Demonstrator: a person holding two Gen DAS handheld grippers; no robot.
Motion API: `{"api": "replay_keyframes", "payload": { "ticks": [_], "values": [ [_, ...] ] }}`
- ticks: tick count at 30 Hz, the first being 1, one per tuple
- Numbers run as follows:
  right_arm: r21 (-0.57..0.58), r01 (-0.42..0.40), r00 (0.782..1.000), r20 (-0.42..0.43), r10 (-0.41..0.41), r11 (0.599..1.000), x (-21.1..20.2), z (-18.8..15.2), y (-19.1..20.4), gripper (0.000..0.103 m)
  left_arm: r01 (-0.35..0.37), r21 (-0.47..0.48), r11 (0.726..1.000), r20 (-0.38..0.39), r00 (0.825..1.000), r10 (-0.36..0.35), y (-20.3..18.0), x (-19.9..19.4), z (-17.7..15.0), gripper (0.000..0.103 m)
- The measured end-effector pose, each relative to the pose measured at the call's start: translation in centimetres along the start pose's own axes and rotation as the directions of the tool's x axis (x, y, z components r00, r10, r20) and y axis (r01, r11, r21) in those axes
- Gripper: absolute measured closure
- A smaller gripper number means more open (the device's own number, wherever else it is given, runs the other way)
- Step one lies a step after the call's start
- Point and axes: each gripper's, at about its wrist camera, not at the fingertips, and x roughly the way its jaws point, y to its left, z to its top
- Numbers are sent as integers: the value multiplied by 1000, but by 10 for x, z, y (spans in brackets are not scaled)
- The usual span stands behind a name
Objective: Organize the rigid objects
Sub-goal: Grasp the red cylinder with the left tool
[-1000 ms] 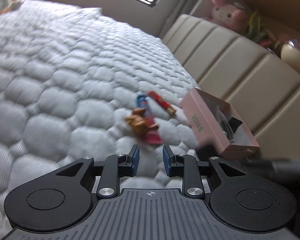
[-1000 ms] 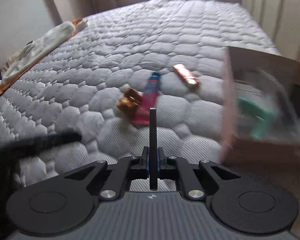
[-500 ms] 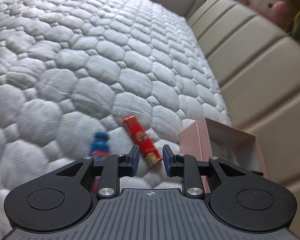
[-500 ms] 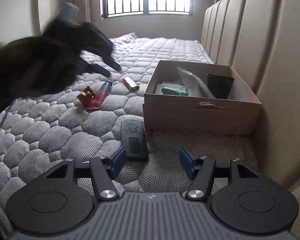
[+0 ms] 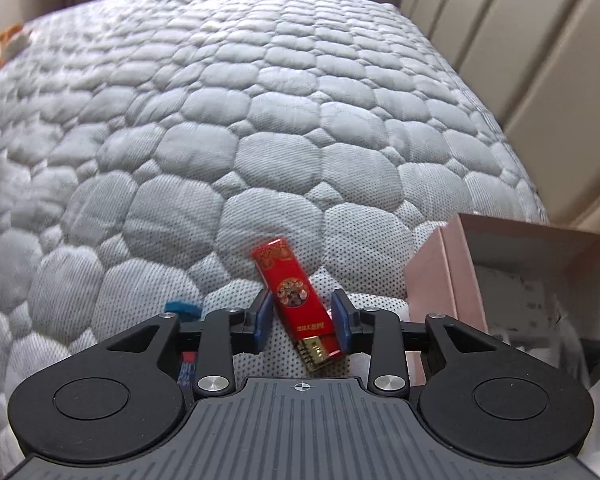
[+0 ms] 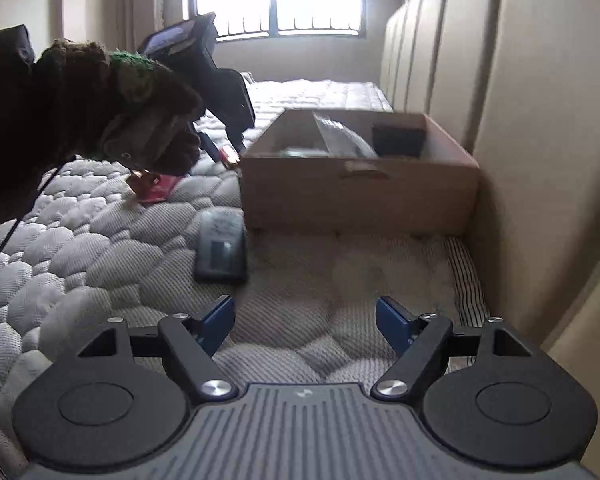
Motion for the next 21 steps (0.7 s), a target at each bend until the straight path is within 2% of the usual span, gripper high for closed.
{"api": "replay_keyframes", "payload": {
  "ticks": [5,7,9,12,17,21],
  "values": [
    [40,-5,1000,-24,6,999,6,-2,-7,22,-17,90,996,28,1000,14,-9,-1,-5,70],
    [31,-2,1000,-29,3,1000,7,-2,-5,21,29,90,995,41,999,-33,-6,-5,-6,76],
    [17,8,999,-34,-8,1000,8,-2,-3,21,89,102,991,59,994,-96,-2,-13,-11,77],
    [4,27,999,-32,-27,1000,7,0,1,21,129,147,981,82,986,-142,4,-29,-24,77],
    [1,30,999,-32,-30,1000,3,3,9,21,258,141,956,77,960,-271,34,-71,-54,77],
    [-26,26,999,-28,-26,999,0,7,21,21,337,175,925,88,931,-355,64,-118,-98,77]
  ]
}}
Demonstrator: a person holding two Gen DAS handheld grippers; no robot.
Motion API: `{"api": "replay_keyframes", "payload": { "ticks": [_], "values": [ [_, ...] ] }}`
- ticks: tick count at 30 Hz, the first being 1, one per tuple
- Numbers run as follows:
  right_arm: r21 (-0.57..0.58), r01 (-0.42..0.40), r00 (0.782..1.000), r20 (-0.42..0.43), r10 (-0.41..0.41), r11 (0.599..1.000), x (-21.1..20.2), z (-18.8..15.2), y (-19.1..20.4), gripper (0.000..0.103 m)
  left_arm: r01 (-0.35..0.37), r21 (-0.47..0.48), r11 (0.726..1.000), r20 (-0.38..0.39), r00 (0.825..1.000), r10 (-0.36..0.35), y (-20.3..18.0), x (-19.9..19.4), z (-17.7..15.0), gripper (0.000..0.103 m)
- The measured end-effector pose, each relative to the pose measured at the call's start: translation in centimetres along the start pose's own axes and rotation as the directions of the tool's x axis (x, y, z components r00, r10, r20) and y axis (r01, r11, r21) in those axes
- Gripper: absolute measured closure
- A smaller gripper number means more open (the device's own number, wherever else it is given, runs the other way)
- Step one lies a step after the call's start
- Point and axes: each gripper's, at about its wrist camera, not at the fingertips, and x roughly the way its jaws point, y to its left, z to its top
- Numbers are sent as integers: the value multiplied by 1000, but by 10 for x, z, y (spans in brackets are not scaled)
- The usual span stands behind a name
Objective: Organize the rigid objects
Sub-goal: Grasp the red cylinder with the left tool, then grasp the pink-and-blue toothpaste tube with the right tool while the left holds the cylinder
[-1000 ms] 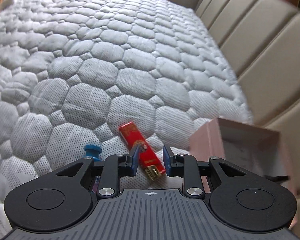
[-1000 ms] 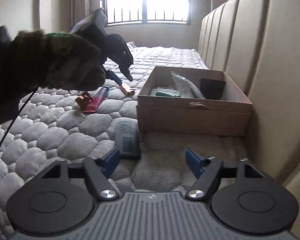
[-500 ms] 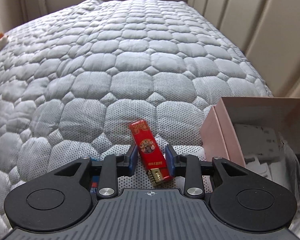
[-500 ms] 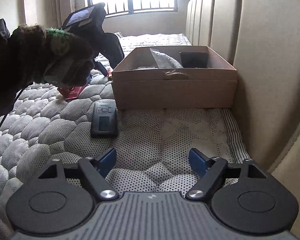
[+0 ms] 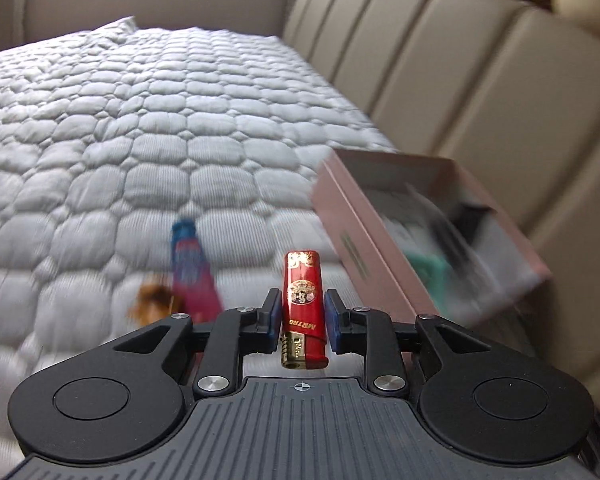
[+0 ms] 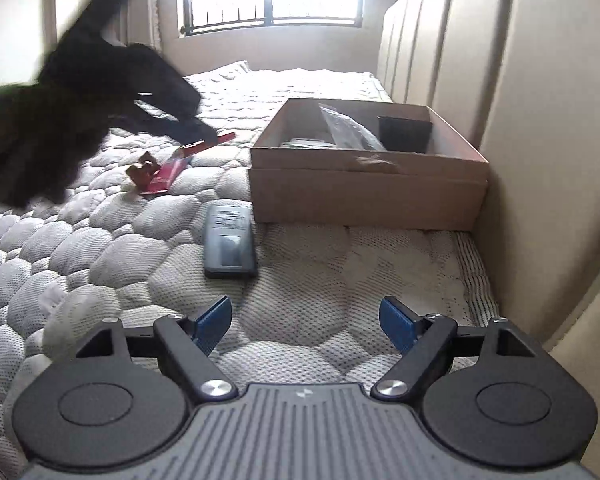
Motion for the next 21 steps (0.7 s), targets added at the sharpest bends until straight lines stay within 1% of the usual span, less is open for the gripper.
{"api": "replay_keyframes", "payload": {
  "ticks": [1,3,6,7,8,9,10,12,15,18,19,21],
  "values": [
    [-10,-1,1000,0,1,1000,0,2,4,21,10,-1,1000,8,1000,-10,3,-15,-12,77],
    [-29,-10,1000,2,10,1000,0,6,12,21,5,-10,1000,19,1000,-5,11,-38,-35,77],
    [-67,-52,999,2,52,996,4,19,28,21,-49,-9,999,41,998,49,24,-65,-65,77],
    [-84,-73,997,-1,73,994,8,26,35,24,-59,-9,998,52,997,60,28,-73,-74,77],
    [-101,-100,995,-5,100,990,12,33,42,35,-62,-18,998,58,996,63,32,-79,-81,77],
    [-116,-128,992,-14,128,985,17,41,50,44,-55,-38,998,59,997,58,39,-83,-86,77],
    [-127,-153,988,-26,151,980,24,50,57,54,-41,-63,997,56,997,44,46,-87,-90,77],
    [-146,-178,984,-34,175,973,39,69,73,55,-17,-98,995,57,998,23,60,-90,-95,77],
    [-160,-174,985,-20,173,972,68,102,94,55,0,-117,993,70,997,8,74,-94,-100,77],
    [-124,-167,986,-39,163,978,106,134,108,55,35,-129,991,94,995,-23,84,-101,-105,77],
    [-105,-159,987,-50,155,982,120,143,109,55,49,-135,990,102,994,-35,87,-103,-106,77],
    [-45,-171,983,-83,167,984,148,159,109,58,66,-139,988,111,993,-51,91,-104,-107,77]
  ]
}}
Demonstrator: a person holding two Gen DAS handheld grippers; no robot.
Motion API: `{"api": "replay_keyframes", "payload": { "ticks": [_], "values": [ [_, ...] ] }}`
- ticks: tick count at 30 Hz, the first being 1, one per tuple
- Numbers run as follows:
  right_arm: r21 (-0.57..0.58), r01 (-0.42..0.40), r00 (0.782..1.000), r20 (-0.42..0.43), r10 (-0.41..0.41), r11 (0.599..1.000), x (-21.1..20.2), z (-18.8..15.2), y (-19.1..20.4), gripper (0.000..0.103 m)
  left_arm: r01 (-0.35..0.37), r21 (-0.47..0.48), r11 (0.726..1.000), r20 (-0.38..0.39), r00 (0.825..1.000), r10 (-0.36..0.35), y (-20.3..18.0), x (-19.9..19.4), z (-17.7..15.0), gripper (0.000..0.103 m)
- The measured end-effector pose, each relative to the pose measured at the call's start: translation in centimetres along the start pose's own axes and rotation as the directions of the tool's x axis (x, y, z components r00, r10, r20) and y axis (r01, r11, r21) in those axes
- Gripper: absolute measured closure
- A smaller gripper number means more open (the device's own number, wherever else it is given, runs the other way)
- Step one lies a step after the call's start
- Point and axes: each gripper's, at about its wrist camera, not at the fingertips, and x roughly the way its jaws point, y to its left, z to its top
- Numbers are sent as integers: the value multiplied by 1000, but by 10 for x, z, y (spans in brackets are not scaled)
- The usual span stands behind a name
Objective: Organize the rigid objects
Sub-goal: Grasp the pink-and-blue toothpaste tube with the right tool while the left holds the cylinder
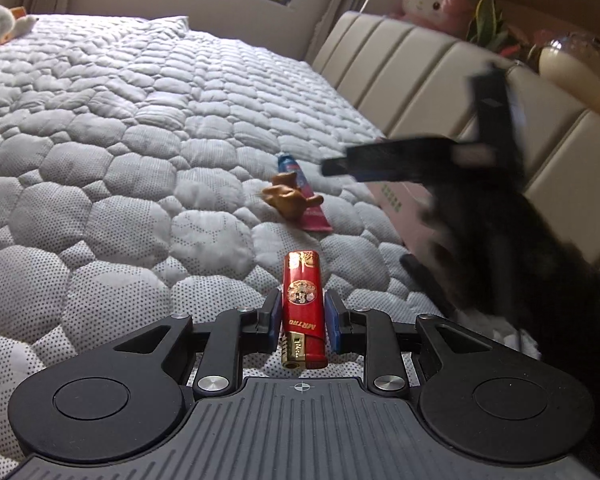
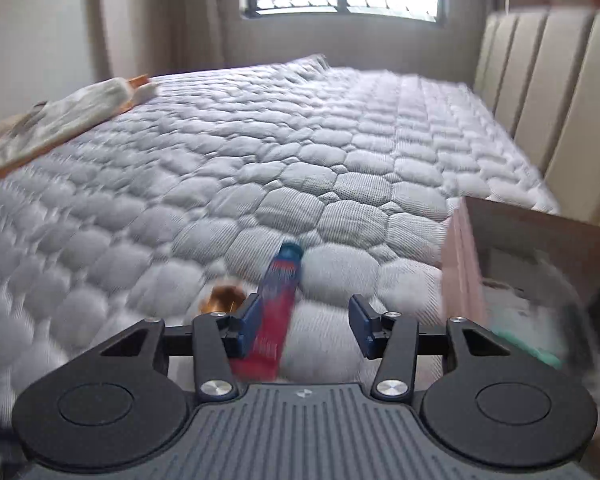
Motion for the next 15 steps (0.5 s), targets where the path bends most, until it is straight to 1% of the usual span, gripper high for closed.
{"api": "replay_keyframes", "payload": {
  "ticks": [3,6,7,8,9,11,15],
  "values": [
    [74,-23,999,-41,26,997,32,18,-6,60,26,-8,1000,-5,1000,-26,7,0,-1,77],
    [93,-27,997,-76,34,995,56,24,-2,61,41,-23,999,-10,999,-41,13,3,-2,77],
    [93,-19,995,-91,27,995,63,24,1,63,44,-30,999,-10,999,-45,15,3,-3,77],
    [92,-12,994,-106,22,996,69,23,2,68,48,-36,998,-9,999,-48,17,3,-3,77],
    [92,-20,993,-115,30,996,72,22,4,69,50,-40,998,-9,999,-50,18,3,-3,77],
    [88,-44,990,-131,55,995,74,19,8,75,54,-45,997,-10,998,-55,19,4,-4,77],
    [54,-59,989,-135,65,997,66,16,13,76,74,-53,996,-24,997,-75,13,3,-7,77]
  ]
}}
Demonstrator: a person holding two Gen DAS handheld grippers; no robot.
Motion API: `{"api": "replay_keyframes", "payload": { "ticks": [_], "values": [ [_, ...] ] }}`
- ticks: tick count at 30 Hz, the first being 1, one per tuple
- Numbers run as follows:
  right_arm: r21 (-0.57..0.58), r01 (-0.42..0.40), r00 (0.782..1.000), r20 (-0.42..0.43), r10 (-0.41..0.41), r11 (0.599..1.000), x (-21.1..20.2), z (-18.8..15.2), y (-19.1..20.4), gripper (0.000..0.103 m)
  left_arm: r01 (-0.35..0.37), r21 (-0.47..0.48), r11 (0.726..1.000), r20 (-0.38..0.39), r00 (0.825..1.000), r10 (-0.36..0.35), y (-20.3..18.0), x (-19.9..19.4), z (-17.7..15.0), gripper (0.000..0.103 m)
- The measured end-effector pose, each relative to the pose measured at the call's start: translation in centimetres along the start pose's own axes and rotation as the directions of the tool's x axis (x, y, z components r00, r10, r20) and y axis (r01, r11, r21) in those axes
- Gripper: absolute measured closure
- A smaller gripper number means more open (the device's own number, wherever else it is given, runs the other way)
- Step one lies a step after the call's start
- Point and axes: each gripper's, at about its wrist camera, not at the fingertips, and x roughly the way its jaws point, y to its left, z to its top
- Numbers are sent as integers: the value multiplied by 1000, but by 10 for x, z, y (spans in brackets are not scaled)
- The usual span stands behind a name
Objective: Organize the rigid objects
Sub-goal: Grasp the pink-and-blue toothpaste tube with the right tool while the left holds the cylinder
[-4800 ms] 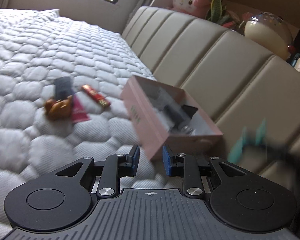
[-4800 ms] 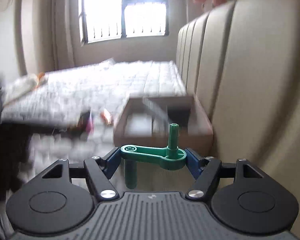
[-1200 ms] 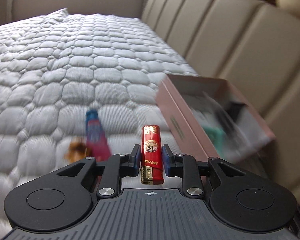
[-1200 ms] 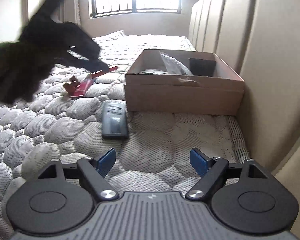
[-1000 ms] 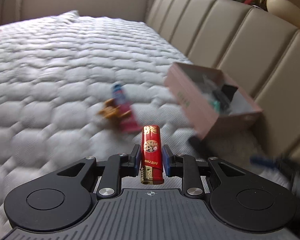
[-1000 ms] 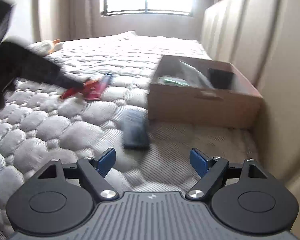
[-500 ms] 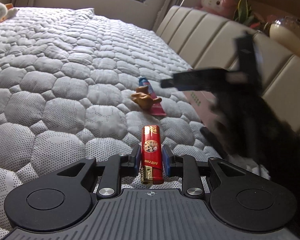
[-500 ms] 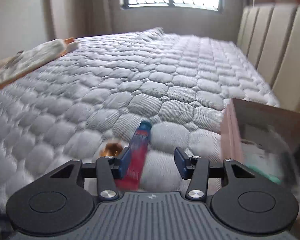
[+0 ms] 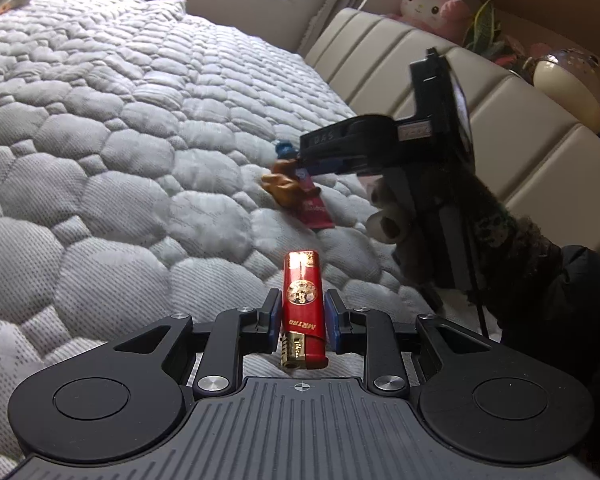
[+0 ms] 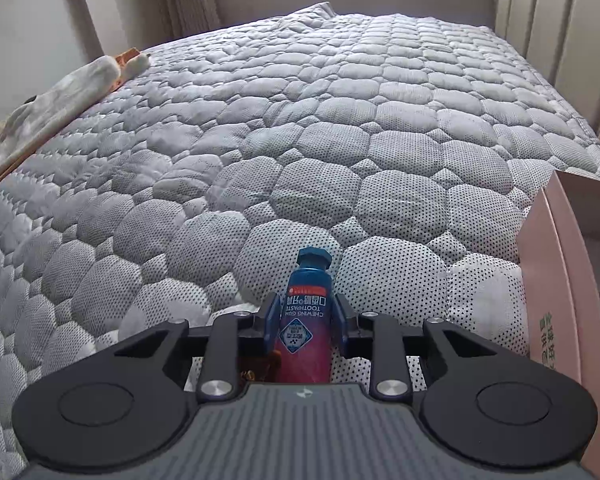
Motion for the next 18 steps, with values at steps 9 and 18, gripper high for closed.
{"api": "replay_keyframes", "payload": {
  "ticks": [9,18],
  "values": [
    [23,-67,987,151,63,997,-128,-29,-27,77,40,56,998,-39,999,-37,-40,0,-11,77],
    [30,54,975,216,-59,998,-242,-125,-63,77,128,172,977,-147,984,-103,-118,17,-35,77]
  ]
}}
